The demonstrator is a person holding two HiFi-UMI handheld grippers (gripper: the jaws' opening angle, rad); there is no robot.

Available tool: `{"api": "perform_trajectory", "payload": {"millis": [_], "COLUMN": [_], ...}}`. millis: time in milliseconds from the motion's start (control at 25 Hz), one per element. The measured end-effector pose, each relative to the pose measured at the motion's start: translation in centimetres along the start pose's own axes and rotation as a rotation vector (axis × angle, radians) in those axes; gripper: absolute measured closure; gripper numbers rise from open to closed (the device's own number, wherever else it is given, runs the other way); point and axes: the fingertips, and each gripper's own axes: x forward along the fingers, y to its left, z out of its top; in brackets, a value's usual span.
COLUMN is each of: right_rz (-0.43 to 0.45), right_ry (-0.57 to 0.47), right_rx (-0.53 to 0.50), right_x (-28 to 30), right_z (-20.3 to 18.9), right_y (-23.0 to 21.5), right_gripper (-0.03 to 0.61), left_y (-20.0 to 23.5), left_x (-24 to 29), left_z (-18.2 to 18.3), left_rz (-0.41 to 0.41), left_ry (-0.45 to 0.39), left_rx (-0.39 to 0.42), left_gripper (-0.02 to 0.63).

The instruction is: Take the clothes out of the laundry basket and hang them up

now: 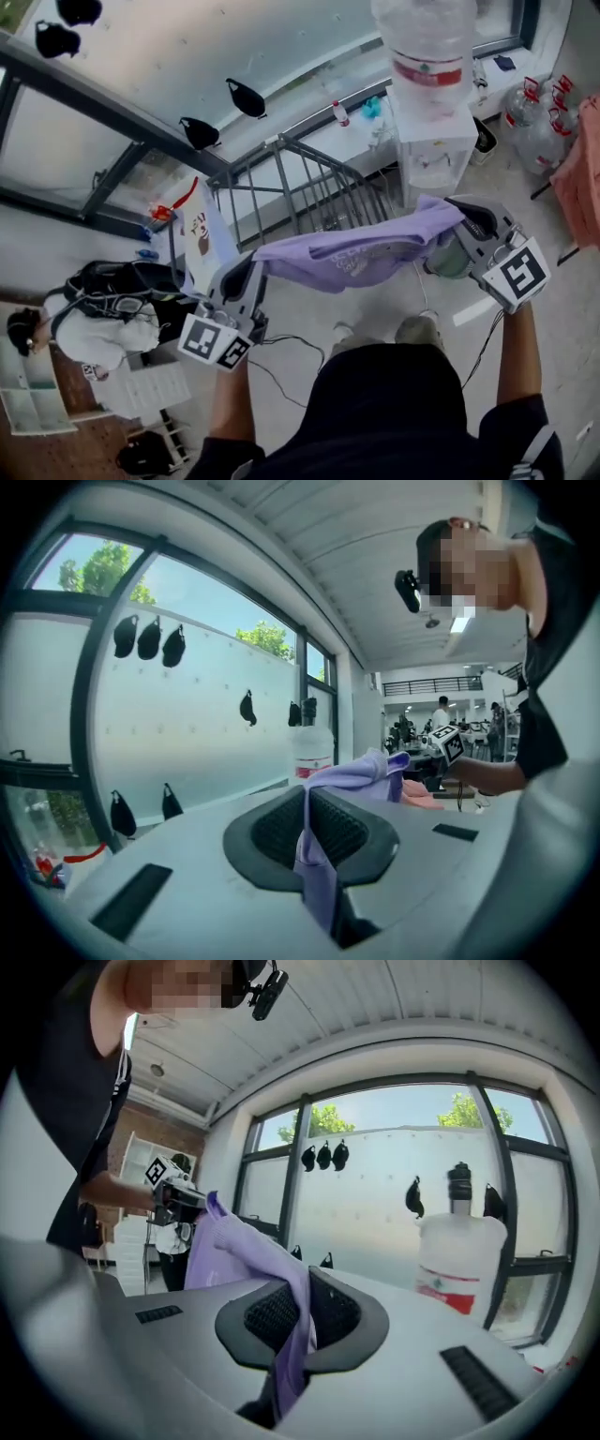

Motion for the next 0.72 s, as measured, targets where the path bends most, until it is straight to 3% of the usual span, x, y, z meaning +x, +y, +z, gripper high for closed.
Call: {"api": "perform_trajectory", "payload": {"millis": [160, 280, 520, 720], "right_rz": [0.067, 0.063, -0.036, -0.116], "right_ry": [-0.003, 0.017, 0.002, -0.01], "right_rx": [-0.083, -0.122, -0.087, -0.012], "right_x": [7.1, 11.7, 19.8, 26.3], "right_z": [3.3, 4.8, 6.9, 7.8], "right_y": [5.9, 10.6, 17.2, 18.2], "right_gripper": [0.572, 0.572, 0.572, 0.572], "left_y": [6.1, 11.1, 20.1, 26.4], "left_x": [-7.3, -11.8, -17.4, -18.1], "left_z": [-0.2, -0.8, -3.6, -5.6], "left_rz": [0.094, 0.12, 0.164, 0.179], "left_ry": [-0.054, -0.088, -0.145, -0.154], "left_rx": [0.027, 0.021, -0.022, -0.065], "left_gripper": [0.598, 0.598, 0.598, 0.598]}}
